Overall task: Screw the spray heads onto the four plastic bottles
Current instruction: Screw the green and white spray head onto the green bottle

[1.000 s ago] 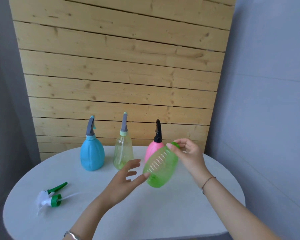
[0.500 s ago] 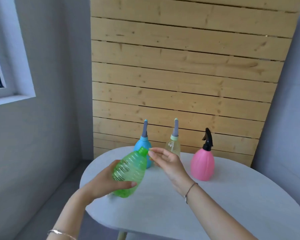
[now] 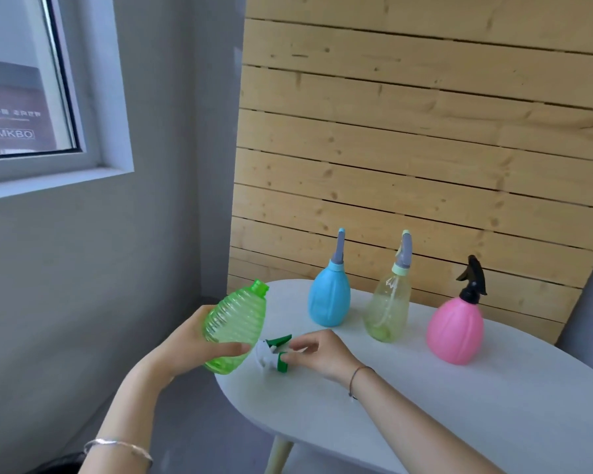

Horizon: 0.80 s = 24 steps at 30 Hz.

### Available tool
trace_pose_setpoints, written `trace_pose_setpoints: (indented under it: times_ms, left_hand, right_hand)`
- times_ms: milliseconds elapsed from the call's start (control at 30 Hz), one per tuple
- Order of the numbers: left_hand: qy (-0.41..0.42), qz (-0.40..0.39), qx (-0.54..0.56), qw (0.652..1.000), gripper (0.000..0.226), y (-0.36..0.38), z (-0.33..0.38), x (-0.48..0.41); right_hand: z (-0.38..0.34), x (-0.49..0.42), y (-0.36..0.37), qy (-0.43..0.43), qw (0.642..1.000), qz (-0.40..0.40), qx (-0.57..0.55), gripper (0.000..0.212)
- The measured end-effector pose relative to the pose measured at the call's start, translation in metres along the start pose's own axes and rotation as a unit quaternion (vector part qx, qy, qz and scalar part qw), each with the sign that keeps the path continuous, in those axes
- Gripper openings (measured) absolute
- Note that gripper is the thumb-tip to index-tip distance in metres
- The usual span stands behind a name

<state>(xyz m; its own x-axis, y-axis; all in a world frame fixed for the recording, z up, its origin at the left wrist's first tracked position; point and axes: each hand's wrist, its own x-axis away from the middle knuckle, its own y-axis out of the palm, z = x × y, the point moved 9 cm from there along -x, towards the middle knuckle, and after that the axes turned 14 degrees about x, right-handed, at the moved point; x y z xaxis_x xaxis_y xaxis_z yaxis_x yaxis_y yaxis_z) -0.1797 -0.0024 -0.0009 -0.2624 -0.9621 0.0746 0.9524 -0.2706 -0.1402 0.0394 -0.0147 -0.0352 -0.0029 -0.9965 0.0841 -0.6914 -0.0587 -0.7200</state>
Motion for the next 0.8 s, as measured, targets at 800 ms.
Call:
trace_pose_setpoints:
  times_ms: [800]
  left_hand:
    - [0.036,-0.091,-0.020,0.995,0.074,0.120,0.031,-0.014]
  right_hand:
    - [0.043,0.078,-0.163,-0.004,0.931,0.220,-0.292,0.019]
